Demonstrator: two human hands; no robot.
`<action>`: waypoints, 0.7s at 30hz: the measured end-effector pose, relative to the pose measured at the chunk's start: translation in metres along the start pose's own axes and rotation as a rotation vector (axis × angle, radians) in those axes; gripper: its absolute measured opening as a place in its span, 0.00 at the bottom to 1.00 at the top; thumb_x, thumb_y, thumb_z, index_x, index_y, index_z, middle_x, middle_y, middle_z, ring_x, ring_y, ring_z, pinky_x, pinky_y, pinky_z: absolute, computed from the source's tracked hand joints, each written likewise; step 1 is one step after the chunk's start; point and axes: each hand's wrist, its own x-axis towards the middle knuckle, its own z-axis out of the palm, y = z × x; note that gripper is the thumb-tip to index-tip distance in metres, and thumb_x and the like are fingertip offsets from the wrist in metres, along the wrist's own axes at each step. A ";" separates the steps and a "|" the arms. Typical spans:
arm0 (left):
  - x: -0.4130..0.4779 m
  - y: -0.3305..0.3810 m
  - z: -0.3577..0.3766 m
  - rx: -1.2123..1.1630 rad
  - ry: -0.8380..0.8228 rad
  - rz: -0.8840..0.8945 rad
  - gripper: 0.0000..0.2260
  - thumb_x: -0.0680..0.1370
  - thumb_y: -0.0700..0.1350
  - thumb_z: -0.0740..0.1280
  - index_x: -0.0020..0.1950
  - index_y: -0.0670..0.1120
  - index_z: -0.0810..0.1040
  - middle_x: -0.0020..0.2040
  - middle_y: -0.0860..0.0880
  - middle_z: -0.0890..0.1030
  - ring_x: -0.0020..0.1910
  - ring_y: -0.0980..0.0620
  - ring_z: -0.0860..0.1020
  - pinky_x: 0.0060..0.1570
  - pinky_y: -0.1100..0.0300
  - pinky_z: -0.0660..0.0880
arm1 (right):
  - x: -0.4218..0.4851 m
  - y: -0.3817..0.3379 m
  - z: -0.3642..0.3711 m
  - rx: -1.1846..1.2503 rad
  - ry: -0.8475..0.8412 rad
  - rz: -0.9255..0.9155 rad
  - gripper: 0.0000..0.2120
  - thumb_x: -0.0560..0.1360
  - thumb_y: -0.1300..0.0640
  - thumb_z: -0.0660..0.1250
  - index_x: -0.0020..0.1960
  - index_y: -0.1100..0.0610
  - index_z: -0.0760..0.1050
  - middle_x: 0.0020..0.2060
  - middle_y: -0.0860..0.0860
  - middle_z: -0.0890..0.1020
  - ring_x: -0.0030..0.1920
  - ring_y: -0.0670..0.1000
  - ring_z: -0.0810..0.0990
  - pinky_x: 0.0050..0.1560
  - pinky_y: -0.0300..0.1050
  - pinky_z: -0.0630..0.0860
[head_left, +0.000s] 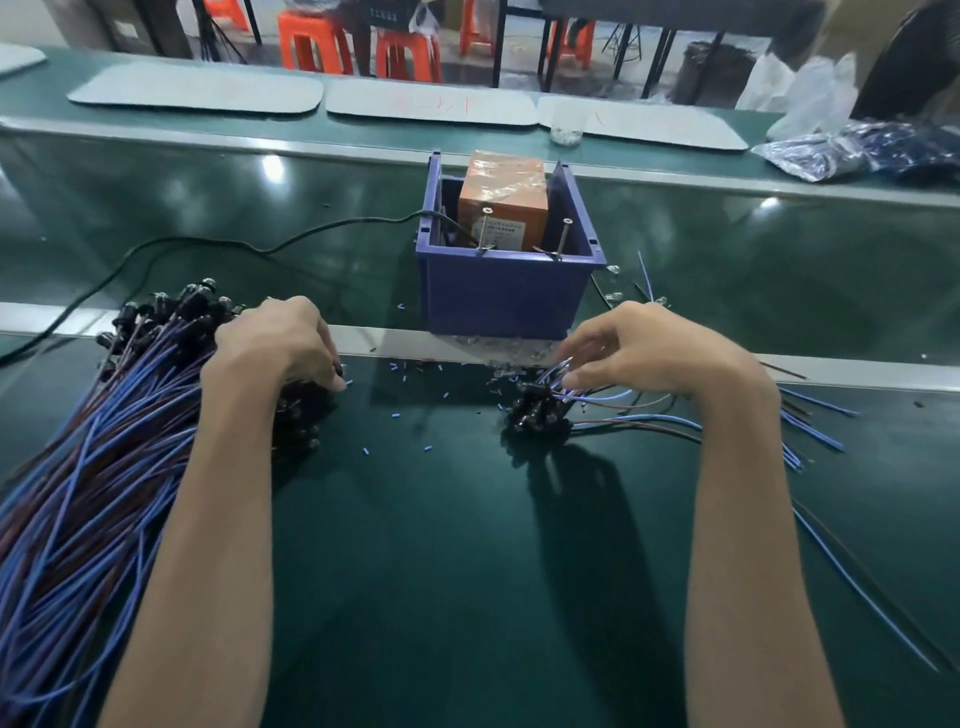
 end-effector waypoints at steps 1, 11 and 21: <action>-0.002 0.000 -0.003 -0.014 -0.005 0.021 0.10 0.63 0.48 0.81 0.38 0.53 0.81 0.47 0.47 0.82 0.50 0.45 0.78 0.51 0.55 0.74 | -0.001 -0.001 0.000 -0.004 -0.006 -0.006 0.12 0.70 0.51 0.74 0.53 0.48 0.82 0.42 0.43 0.85 0.49 0.45 0.82 0.58 0.45 0.76; -0.077 0.063 -0.043 -0.825 0.151 0.831 0.06 0.71 0.45 0.75 0.46 0.52 0.82 0.42 0.54 0.85 0.42 0.55 0.83 0.48 0.60 0.80 | -0.016 -0.037 0.001 0.494 -0.077 -0.382 0.20 0.69 0.57 0.75 0.59 0.49 0.77 0.51 0.46 0.84 0.49 0.45 0.83 0.55 0.39 0.78; -0.109 0.124 -0.008 -1.260 0.457 0.851 0.05 0.76 0.40 0.68 0.50 0.48 0.77 0.47 0.50 0.81 0.44 0.57 0.80 0.46 0.62 0.77 | -0.005 -0.051 0.012 0.722 0.476 -0.419 0.09 0.79 0.67 0.62 0.51 0.72 0.79 0.43 0.65 0.83 0.39 0.50 0.83 0.41 0.43 0.80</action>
